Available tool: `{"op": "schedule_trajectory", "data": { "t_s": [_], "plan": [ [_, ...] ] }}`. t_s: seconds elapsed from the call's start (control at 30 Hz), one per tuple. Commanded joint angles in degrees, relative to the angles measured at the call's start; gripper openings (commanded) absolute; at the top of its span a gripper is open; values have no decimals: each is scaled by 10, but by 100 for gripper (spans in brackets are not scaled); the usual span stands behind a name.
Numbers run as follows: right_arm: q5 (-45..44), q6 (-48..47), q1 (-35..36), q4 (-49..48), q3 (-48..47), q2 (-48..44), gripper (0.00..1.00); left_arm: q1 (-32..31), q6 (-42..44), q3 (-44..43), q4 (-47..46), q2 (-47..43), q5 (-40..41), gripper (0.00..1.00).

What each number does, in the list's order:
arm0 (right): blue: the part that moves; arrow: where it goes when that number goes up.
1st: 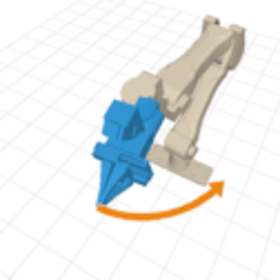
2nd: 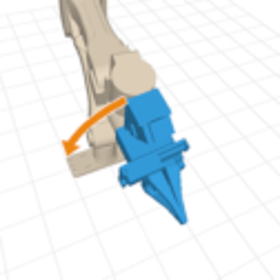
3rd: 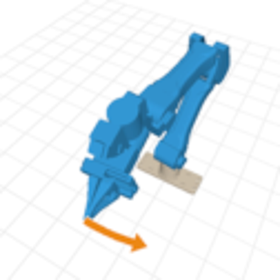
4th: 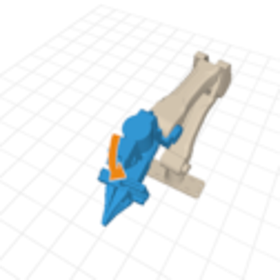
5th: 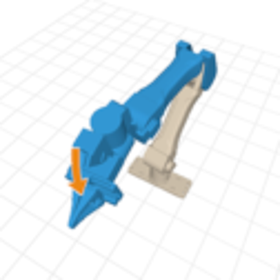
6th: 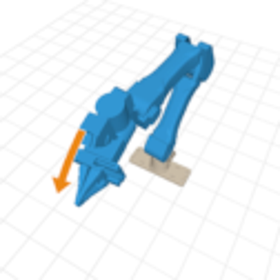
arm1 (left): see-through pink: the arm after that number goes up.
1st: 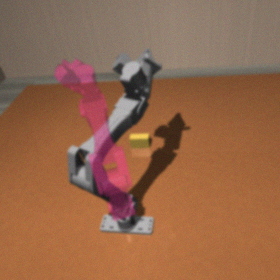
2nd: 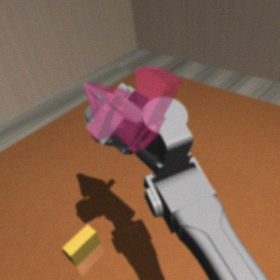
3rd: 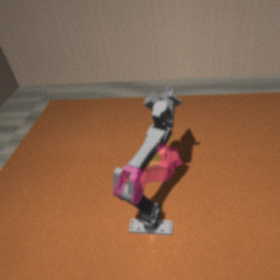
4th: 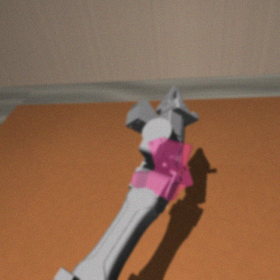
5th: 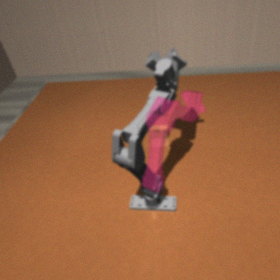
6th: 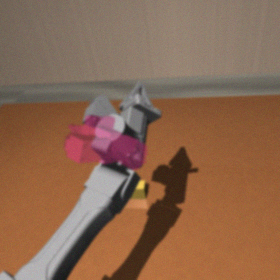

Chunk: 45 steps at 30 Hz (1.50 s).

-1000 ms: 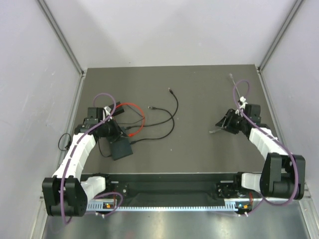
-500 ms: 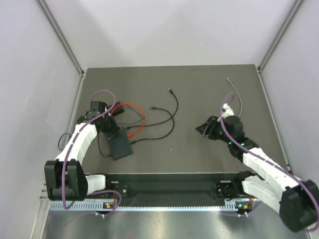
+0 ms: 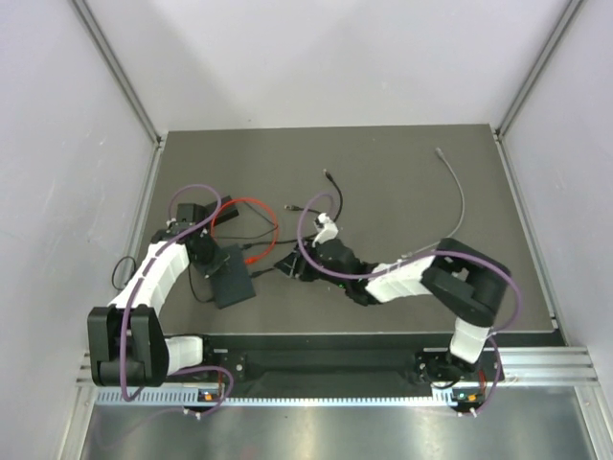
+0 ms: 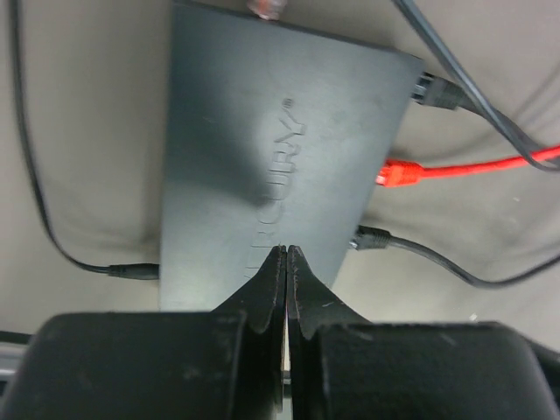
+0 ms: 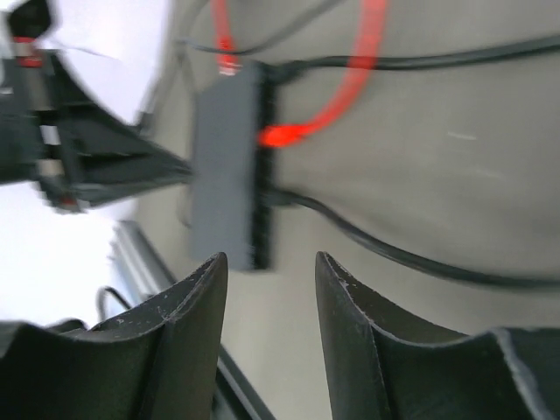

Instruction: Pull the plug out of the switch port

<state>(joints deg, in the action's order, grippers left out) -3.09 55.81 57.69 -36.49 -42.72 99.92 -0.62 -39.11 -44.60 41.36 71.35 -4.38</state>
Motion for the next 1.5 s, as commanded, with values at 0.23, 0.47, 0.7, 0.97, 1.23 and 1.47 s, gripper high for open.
{"op": "schedule_trajectory", "data": {
  "t_s": [0.23, 0.47, 0.7, 0.97, 1.23, 1.47],
  "plan": [
    [-82, 146, 55, -227, -66, 156, 43, 3, -11, 3, -2, 9, 68, 0],
    [-117, 147, 77, -196, -104, 190, 41, 3, -14, 14, -8, 30, 62, 0],
    [-122, 178, 85, -202, -112, 222, 42, 3, -24, 24, -7, 22, 61, 0],
    [-152, 187, 100, -206, -105, 225, 41, 3, -28, 38, -8, 10, 59, 0],
    [-168, 231, 104, -222, -100, 248, 37, 2, -32, 34, -1, 2, 69, 0],
    [-162, 251, 105, -228, -115, 269, 36, 3, -33, 35, 1, 1, 70, 0]
  ]
}}
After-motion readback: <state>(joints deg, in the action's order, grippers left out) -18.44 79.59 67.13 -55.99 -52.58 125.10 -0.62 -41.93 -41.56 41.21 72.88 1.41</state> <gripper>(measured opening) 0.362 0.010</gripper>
